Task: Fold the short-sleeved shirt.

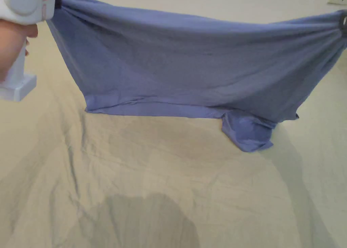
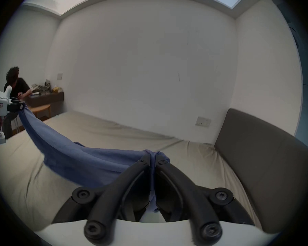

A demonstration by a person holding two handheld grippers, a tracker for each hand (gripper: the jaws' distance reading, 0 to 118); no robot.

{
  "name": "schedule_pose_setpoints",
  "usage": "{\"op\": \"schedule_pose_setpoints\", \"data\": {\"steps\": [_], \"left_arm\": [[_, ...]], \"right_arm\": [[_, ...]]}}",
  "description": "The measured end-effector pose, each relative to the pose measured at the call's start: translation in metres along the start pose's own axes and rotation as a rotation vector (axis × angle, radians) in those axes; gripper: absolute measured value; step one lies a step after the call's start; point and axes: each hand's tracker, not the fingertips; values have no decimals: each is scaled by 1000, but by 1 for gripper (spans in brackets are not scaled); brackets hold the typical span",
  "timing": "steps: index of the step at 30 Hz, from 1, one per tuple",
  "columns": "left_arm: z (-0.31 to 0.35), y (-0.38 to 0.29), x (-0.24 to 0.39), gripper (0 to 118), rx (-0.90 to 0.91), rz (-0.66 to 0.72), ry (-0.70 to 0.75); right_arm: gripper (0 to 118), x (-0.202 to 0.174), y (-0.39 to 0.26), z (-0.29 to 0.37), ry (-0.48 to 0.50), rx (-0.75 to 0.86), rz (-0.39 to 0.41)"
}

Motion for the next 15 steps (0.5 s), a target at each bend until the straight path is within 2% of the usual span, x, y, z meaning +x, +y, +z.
{"op": "schedule_pose_setpoints", "data": {"steps": [4,8,11,15], "left_arm": [[36,-85,7,2,-99,-66,-32],[94,-164,13,2,-210,-121,-76],[138,-223,16,2,-326,-128,-108],[194,-285,17,2,-464,-134,-161]], "right_arm": [[5,-21,-67,48,61,-94,-7],[5,-43,-132,106,113,-192,48],[5,-58,-181,148,146,-308,49],[5,-72,-239,198,190,-490,-36]]}}
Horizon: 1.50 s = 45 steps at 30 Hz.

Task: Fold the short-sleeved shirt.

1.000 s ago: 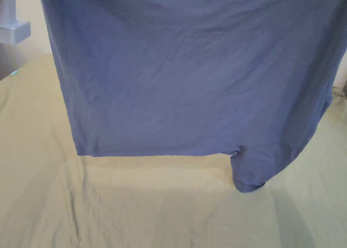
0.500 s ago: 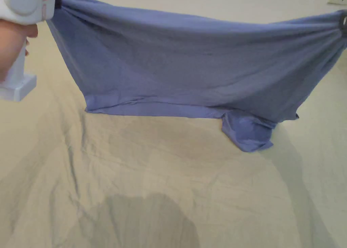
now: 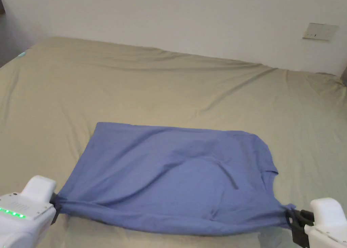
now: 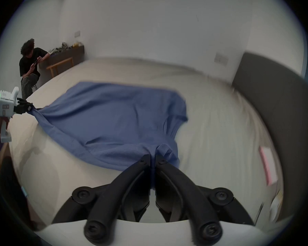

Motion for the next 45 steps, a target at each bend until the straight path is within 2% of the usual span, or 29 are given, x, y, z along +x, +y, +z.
{"op": "schedule_pose_setpoints", "data": {"steps": [4,7,13,16,18,22,25,26,28,29,30,31,32,33,34,38,40,43,44,45], "left_arm": [[19,-51,12,2,-74,-44,-26],[32,-71,19,2,-113,-121,4],[56,-97,9,2,-148,-105,-50],[63,-108,12,2,-177,-175,-61],[67,-116,14,2,-199,-190,-84],[67,-130,9,2,-223,-144,-105],[60,-140,9,2,-251,-110,-130],[64,-141,14,6,-246,-109,-127],[68,-137,16,14,-227,-111,-125],[71,-133,14,19,-225,-110,-130],[76,-128,10,44,-208,-74,-124],[83,-120,6,81,-178,-10,-116],[92,-113,3,116,-134,33,-124],[112,-101,-1,116,-4,87,-162],[128,-87,-3,112,58,134,-165],[203,-30,7,112,398,209,-87],[243,-4,18,112,566,233,-34],[290,24,40,109,708,242,40],[300,29,47,102,740,244,54],[310,33,55,88,773,247,62]], "right_arm": [[5,-8,-64,9,-17,-126,-15],[5,-3,-94,18,-15,-214,-76],[5,10,-125,44,15,-273,-151],[5,14,-129,56,5,-296,-176],[5,17,-132,62,20,-331,-222],[5,18,-147,64,37,-390,-288],[8,11,-161,51,28,-435,-272],[16,8,-164,47,24,-440,-266],[18,-2,-165,41,1,-465,-197],[19,-6,-159,44,-12,-453,-188],[29,-7,-152,51,-30,-444,-186],[52,-5,-144,60,-42,-430,-203],[92,-4,-137,68,-76,-402,-224],[110,-4,-123,82,-104,-345,-223],[112,-6,-106,99,-122,-249,-199],[111,-36,-34,162,-184,103,-67],[111,-58,1,197,-185,272,-35],[107,-95,36,237,-202,445,-37],[98,-104,42,246,-206,495,-25],[83,-115,48,254,-202,540,-6]]}}
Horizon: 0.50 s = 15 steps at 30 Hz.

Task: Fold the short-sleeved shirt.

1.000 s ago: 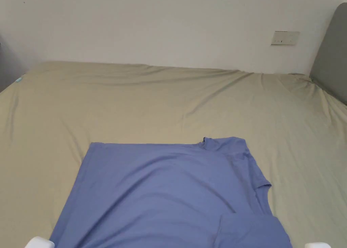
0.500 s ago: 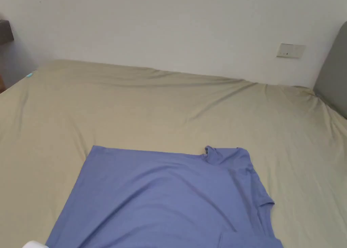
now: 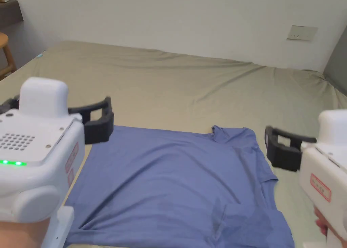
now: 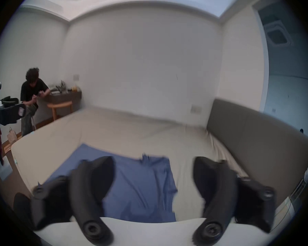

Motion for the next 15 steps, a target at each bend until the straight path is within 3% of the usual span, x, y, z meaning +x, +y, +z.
{"op": "schedule_pose_setpoints", "data": {"steps": [1,2,3,7,15], "left_arm": [[4,7,7,66,36,0,-6],[8,10,14,33,65,-11,-6],[12,12,22,17,91,-29,0],[16,16,43,0,101,-88,4],[6,12,48,0,100,-136,-26]], "right_arm": [[60,-10,7,7,-12,47,14],[21,-17,11,11,-28,79,32],[2,-25,13,15,-45,115,56],[2,-40,17,16,-50,144,89],[2,-39,13,5,-38,132,84]]}}
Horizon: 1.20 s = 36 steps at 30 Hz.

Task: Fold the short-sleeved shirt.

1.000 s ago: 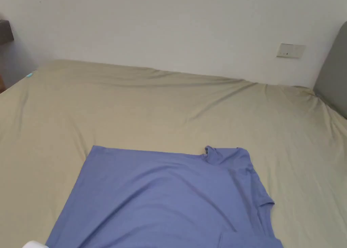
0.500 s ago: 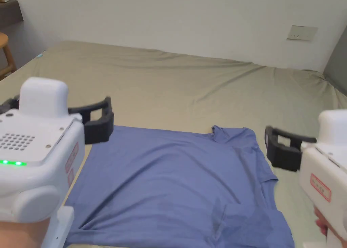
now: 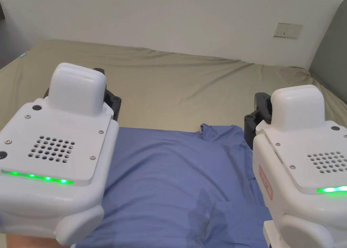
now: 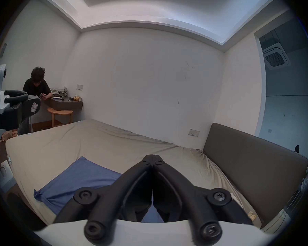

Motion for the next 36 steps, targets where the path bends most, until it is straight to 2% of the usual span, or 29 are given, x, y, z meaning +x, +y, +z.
{"op": "schedule_pose_setpoints", "data": {"steps": [5,8,9,10,12,13,14,17,19,22,25,26,29,30,31,32,36], "left_arm": [[-10,-22,-13,0,-116,22,-96],[-20,-65,-33,0,-322,-52,-97],[-19,-88,-45,6,-379,-26,-79],[-17,-106,-52,21,-443,14,-68],[-14,-155,-72,91,-594,103,-56],[-13,-184,-80,111,-674,133,-41],[-9,-207,-84,114,-725,145,-5],[-1,-269,-95,114,-926,173,102],[4,-299,-98,114,-961,251,108],[0,-321,-96,112,-982,214,134],[-7,-328,-93,89,-974,208,149],[-7,-327,-90,78,-965,217,144],[-17,-326,-85,63,-953,241,66],[-18,-326,-81,42,-949,227,57],[-19,-326,-77,15,-947,197,60],[-18,-324,-76,4,-938,190,63],[-11,-310,-78,4,-907,214,69]], "right_arm": [[2,4,-15,-5,21,-42,27],[2,9,-33,-7,36,-95,35],[2,10,-41,-6,30,-119,33],[2,12,-48,-6,26,-143,25],[2,18,-63,-8,27,-191,-1],[2,20,-72,-8,29,-214,-13],[2,22,-79,-9,27,-242,-19],[2,29,-100,-12,10,-323,-22],[2,34,-111,-14,10,-369,-32],[2,34,-115,-14,-16,-392,-21],[2,35,-113,-13,-27,-414,-50],[2,35,-113,-13,-36,-420,-62],[2,36,-113,-13,-66,-432,-62],[2,37,-113,-13,-70,-439,-58],[2,38,-114,-13,-75,-447,-57],[2,38,-115,-13,-77,-451,-58],[2,47,-129,-8,-92,-493,-83]]}}
